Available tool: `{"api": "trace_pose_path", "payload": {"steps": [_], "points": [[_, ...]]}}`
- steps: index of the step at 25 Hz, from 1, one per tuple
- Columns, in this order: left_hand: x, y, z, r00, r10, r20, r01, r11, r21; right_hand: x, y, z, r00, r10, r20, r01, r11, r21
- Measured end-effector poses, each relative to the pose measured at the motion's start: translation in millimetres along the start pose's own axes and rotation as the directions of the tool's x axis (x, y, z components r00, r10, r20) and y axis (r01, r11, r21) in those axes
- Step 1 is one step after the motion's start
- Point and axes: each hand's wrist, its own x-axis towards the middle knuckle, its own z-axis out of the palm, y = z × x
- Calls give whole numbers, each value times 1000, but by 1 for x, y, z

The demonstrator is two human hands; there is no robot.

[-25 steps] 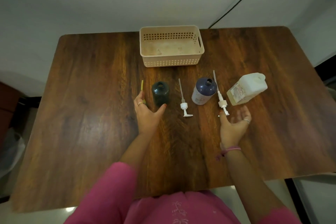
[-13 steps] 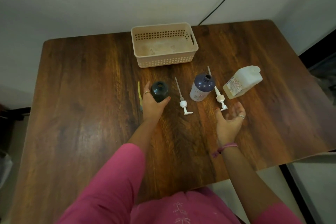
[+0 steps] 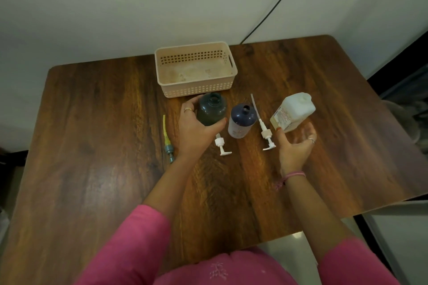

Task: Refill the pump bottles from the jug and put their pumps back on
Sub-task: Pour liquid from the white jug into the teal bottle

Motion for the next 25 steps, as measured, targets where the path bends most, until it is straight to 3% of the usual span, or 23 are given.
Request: {"api": "trace_pose_path", "payload": {"steps": [5, 11, 17, 20, 25], "points": [[-2, 17, 17, 1000, -24, 3, 24, 1000, -8, 50, -18, -11, 988, -117, 103, 124, 990, -61], [-11, 20, 29, 999, -43, 0, 43, 999, 17, 69, -24, -9, 975, -118, 191, 148, 977, -152], [-14, 26, 29, 1000, -24, -10, 24, 999, 40, 66, -22, -22, 949, 76, 306, -21, 983, -180], [-6, 36, 27, 1000, 3, -20, -2, 999, 35, 70, -64, -15, 965, -165, 203, 187, 977, -97], [9, 68, 26, 998, 65, -26, -66, 998, -22, 77, -132, -4, 884, -431, 182, 438, 899, -1]]}}
